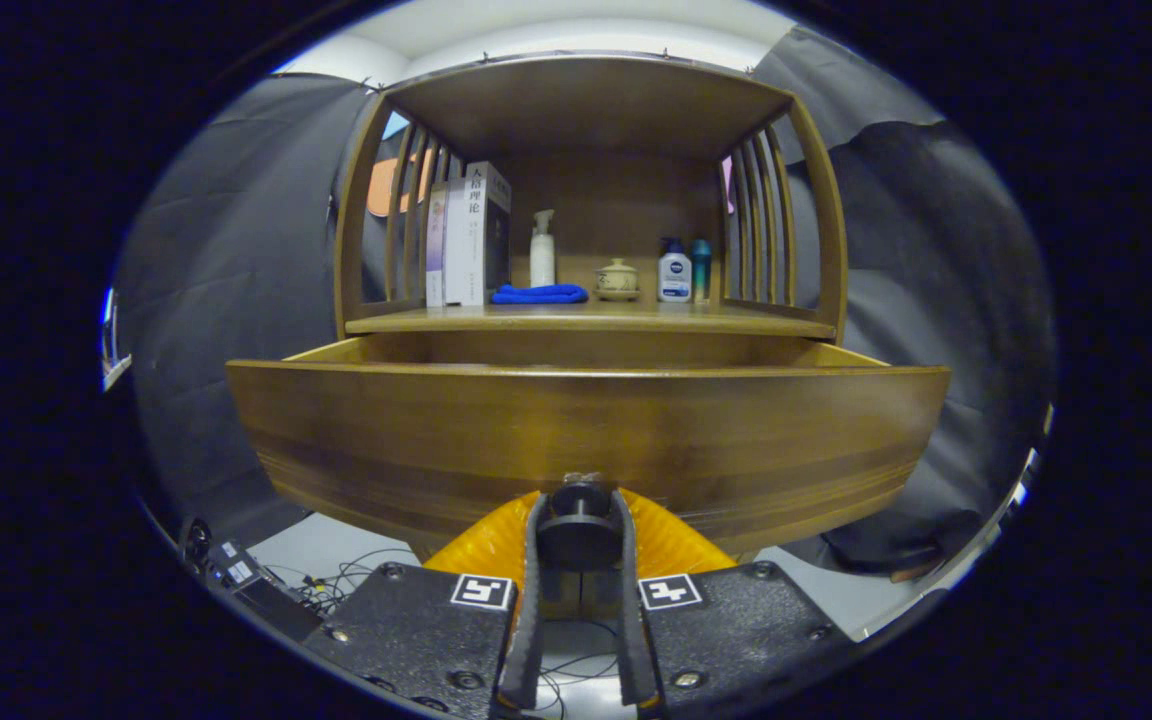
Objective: Pull open the drawer, take out the items inside it, and place them on the countertop above the cabinet.
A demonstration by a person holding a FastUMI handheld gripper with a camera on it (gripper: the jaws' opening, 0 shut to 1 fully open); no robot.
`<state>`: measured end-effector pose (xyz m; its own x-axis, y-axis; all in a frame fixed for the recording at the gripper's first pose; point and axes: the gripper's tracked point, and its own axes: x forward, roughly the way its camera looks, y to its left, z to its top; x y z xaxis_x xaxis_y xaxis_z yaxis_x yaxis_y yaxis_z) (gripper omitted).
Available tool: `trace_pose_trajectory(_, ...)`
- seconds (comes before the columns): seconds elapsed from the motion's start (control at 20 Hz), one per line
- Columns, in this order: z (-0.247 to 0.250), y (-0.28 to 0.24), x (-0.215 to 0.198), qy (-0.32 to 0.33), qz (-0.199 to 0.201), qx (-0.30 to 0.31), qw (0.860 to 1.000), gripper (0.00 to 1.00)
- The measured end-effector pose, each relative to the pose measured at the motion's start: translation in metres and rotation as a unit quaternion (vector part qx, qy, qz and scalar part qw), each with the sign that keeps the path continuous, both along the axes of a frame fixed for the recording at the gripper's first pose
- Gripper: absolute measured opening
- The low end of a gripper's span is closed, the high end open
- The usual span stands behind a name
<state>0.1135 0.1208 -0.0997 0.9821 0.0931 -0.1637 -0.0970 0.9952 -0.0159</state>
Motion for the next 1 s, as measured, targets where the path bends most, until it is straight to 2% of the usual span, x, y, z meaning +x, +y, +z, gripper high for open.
trace_pose_trajectory(0.45, -0.01, 0.0, -0.032, 0.003, 0.002, 0.002, 1.0, 0.33)
trace_pose_trajectory(0.85, -0.019, 0.001, -0.036, 0.006, 0.0, -0.007, 1.0, 0.33)
trace_pose_trajectory(0.9, -0.019, 0.002, -0.036, 0.005, 0.003, -0.008, 1.0, 0.35)
trace_pose_trajectory(1.0, -0.009, -0.006, -0.039, -0.012, -0.007, -0.006, 1.0, 0.52)
